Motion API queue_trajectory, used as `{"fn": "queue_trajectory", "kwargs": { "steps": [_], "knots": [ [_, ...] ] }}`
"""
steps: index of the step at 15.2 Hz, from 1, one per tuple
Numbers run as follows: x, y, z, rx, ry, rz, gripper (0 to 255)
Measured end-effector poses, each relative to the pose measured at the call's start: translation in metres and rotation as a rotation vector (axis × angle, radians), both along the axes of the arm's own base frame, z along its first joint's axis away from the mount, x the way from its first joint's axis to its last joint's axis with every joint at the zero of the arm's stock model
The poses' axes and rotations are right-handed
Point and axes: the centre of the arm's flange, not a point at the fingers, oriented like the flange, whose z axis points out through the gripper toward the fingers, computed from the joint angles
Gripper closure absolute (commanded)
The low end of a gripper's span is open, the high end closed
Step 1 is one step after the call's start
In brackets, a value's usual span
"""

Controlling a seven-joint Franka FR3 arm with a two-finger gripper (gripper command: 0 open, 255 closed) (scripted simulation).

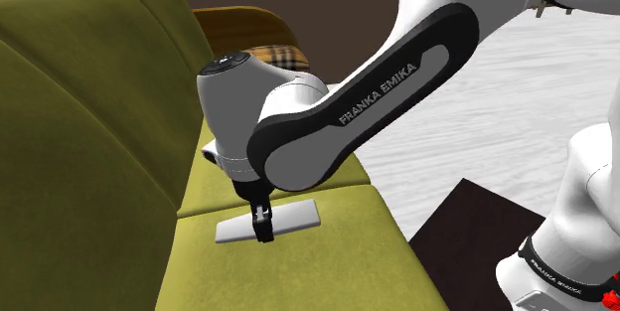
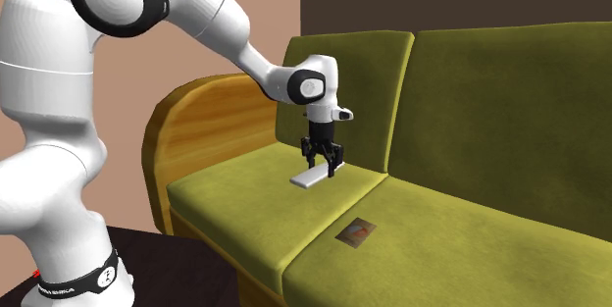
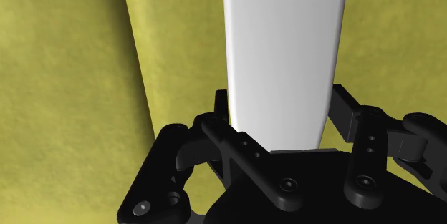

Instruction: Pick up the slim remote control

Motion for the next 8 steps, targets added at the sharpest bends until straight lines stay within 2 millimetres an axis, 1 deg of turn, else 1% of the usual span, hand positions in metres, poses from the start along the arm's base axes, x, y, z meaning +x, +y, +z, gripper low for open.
{"fn": "queue_trajectory", "kwargs": {
  "steps": [8],
  "knots": [
    [0.000,0.001,0.041,0.000,0.000,0.000,255]
  ]
}}
